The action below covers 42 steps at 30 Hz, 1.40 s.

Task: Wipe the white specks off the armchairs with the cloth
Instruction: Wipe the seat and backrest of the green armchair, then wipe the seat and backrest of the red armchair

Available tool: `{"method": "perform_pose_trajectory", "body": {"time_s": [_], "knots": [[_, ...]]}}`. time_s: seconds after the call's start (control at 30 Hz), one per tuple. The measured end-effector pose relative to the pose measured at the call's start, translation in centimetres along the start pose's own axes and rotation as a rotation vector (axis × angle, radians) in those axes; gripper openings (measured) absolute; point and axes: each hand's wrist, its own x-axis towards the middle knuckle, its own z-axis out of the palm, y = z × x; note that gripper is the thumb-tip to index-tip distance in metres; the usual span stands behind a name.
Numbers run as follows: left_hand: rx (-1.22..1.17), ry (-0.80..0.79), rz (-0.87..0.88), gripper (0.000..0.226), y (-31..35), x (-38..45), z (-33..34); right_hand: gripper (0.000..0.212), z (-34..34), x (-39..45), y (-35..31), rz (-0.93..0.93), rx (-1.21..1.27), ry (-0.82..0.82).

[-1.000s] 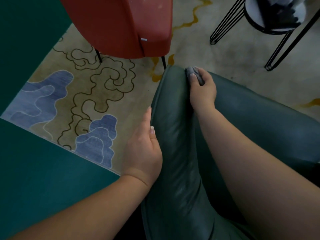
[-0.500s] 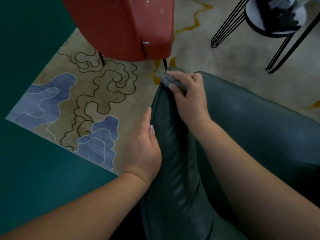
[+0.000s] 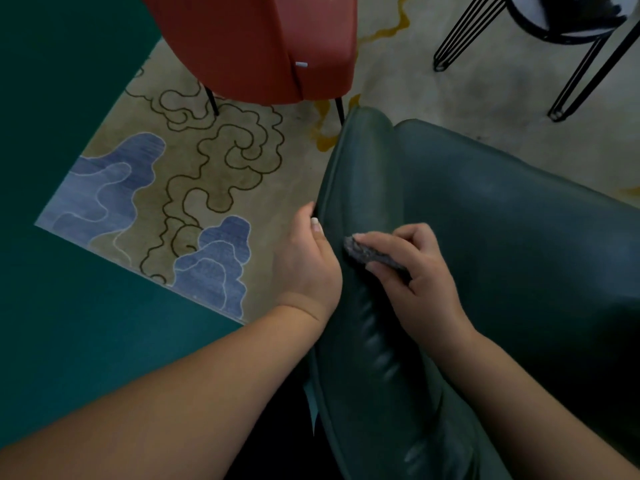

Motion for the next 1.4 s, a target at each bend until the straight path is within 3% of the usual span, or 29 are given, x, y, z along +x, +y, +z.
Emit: {"method": "perform_pose_trajectory", "body": {"time_s": [0.17,0.4,0.53,0.87,1.17,1.4], "knots": [[0.022,-0.023,-0.010,0.039,0.5,-0.1,-0.4,0.033,-1.7,-1.2,-0.6,0.070,-0.036,-0.078],[0.053,-0.179,-0.026,0.044,1.0,-0.1,-2.5,0.030,-3.0,-0.6,-1.5,0.346,-0.071,0.021],[0.215,-0.303,0.061,0.047,0.1,0.1,-6.0,0.029,-4.1,-0.2,-2.7,0.376,-0.111,0.031],[0.740,-0.416,0.246,0.055,-2.6,8.3,-16.1,0.028,-1.0,5.9,-8.8,0.429,-0.134,0.078],[0.944,-0.480,0.475,0.057,-2.9,17.3,-23.7,0.031,5.3,15.0,-15.1,0.520,-0.116,0.156],[1.025,-0.562,0.623,0.057,-1.8,23.2,-24.2,0.032,6.8,18.8,-15.4,0.606,-0.100,0.199]]}}
